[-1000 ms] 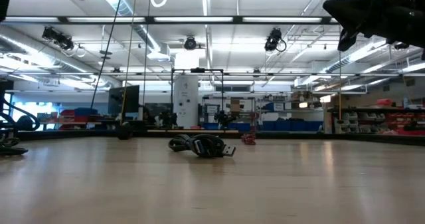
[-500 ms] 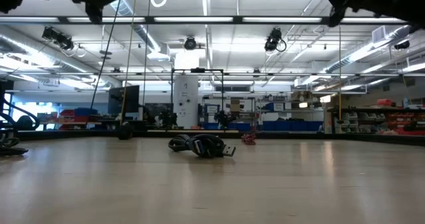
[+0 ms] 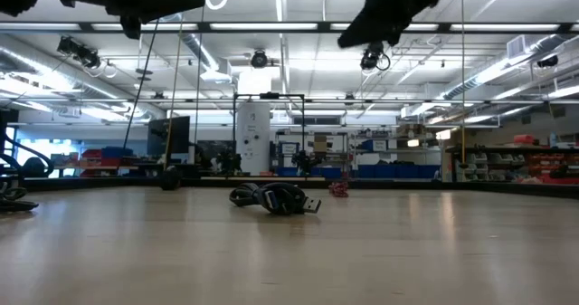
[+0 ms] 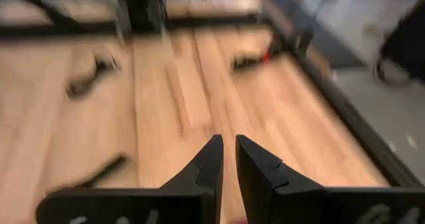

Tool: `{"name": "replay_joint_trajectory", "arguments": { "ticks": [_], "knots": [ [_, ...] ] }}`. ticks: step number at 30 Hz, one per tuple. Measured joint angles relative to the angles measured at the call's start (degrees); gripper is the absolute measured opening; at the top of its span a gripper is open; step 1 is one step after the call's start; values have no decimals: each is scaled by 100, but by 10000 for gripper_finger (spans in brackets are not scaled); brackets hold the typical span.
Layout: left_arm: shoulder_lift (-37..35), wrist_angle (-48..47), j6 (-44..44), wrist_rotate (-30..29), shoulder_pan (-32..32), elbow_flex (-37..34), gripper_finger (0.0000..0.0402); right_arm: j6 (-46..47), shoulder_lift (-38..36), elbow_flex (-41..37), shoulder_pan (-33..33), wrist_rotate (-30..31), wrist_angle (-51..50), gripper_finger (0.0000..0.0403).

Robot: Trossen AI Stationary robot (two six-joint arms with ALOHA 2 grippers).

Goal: Pick and place USB-C Cables
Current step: Put the pink charger cable into the green bin

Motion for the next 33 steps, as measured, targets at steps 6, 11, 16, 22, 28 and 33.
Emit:
{"name": "replay_joint_trajectory", "arguments": {
  "ticks": [6, 11, 16, 22, 28, 33],
  "knots": [
    [-6, -95, -9, -24, 23, 2, 21, 722, 1300, 1307, -115, -2, -1904, 47],
    [-5, -581, -536, -33, 162, 5, 21, 1656, 2133, 1970, -598, -11, -3409, 48],
    [-5, -1368, -1330, -16, 229, 7, 21, 1843, 2660, 2185, -1055, -534, -3391, 49],
    [0, -1673, -1692, -11, 97, 7, 21, 1896, 2931, 2268, -1282, -1025, -2909, 50],
    [-9, -1346, -1660, 157, 79, 7, 21, 2213, 3081, 2277, -1522, -775, -2561, 50],
    [-9, -1243, -1603, 372, 76, 7, 21, 2244, 3367, 2275, -1781, -1166, -2831, 66]
  ]
}}
